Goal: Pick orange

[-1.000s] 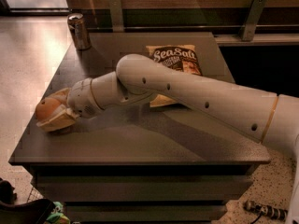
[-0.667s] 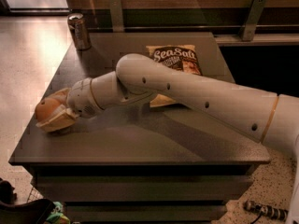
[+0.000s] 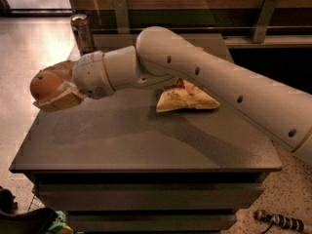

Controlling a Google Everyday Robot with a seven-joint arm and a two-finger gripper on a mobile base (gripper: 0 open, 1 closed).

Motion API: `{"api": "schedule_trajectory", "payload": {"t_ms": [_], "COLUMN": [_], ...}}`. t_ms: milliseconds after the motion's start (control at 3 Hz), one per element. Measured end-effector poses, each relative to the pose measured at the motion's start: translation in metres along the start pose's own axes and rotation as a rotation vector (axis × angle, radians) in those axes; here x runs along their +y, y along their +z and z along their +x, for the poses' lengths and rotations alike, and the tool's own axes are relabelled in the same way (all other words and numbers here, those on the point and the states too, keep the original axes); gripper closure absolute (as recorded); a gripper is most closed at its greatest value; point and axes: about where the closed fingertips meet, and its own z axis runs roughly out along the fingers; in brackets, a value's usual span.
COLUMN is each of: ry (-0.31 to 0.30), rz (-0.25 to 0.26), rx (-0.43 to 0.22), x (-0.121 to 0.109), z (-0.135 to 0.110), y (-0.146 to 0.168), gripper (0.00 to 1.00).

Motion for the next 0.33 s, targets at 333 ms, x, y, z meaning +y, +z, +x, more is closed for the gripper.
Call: {"api": "schedule_trajectory", "payload": {"t_ms": [333], "ry": [-0.057], "rz": [0.006], "rx": [-0.054], "x": [-0.0057], "z": [-0.0193], "y": [-0.0120], "gripper": [1.00]}}
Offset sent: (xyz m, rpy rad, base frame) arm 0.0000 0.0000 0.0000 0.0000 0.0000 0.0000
